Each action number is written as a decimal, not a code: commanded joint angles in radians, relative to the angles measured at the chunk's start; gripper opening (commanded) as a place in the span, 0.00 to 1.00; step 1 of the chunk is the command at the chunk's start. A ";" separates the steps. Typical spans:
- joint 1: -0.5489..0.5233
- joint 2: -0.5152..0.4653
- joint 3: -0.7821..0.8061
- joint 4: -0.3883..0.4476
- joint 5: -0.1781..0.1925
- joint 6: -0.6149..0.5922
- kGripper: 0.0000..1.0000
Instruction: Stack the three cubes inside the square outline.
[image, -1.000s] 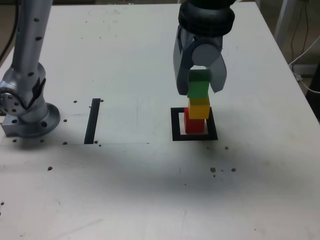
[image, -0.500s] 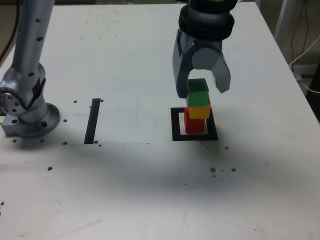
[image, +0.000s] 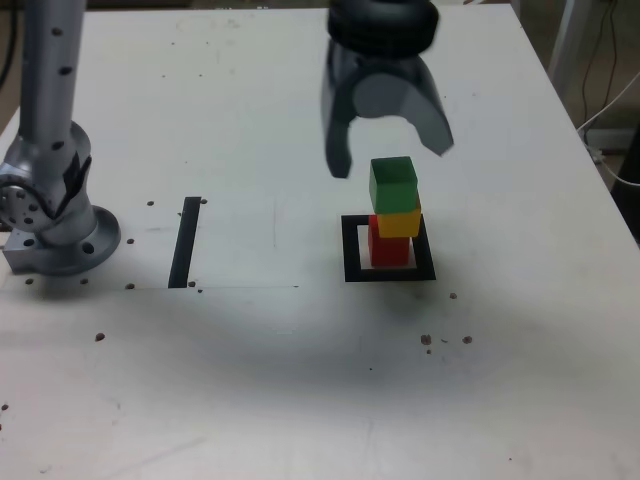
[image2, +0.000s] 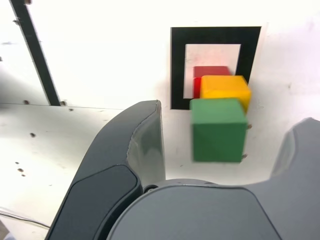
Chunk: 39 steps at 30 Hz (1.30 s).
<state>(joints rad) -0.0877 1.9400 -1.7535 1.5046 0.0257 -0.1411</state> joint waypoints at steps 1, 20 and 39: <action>0.002 -0.049 0.030 -0.005 -0.005 0.016 0.99; 0.039 -0.435 0.549 -0.229 -0.007 0.184 0.99; 0.106 -0.555 1.040 -0.537 0.027 0.238 0.99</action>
<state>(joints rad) 0.0169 1.3928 -0.7276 0.9767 0.0460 0.0953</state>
